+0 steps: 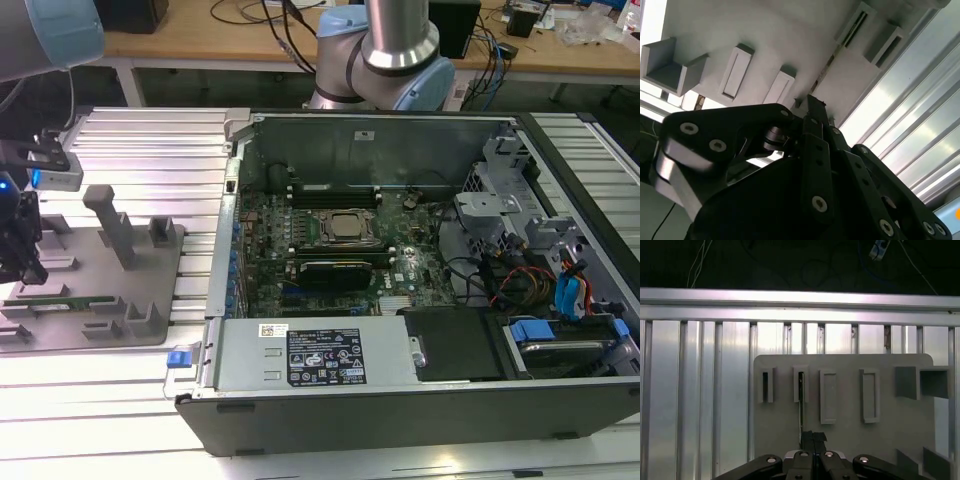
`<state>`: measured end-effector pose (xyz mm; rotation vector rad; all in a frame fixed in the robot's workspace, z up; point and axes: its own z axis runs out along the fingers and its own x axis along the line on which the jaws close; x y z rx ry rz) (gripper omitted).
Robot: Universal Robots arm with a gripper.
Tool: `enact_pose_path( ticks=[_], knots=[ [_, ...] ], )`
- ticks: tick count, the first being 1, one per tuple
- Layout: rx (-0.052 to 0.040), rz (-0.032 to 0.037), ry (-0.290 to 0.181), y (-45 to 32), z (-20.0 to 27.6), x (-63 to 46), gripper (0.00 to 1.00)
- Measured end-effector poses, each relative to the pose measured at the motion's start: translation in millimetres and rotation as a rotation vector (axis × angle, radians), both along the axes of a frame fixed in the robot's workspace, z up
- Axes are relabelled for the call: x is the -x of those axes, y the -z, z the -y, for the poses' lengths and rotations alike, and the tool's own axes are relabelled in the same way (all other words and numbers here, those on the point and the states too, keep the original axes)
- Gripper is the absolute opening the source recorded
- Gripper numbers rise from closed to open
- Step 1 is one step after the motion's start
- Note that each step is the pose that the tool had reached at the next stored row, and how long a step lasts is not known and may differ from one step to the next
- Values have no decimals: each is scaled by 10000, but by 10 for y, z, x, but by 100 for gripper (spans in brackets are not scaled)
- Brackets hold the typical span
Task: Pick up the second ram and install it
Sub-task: 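Pick up the second ram and move it above second insertion slot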
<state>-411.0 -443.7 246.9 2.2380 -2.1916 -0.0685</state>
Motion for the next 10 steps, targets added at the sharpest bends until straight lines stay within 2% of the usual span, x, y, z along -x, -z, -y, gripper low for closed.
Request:
enact_pose_path(
  ticks=[6,10],
  knots=[
    [-1,1,-313,110,12,9,8],
    [1,-2,-409,141,14,10,8]
  ],
)
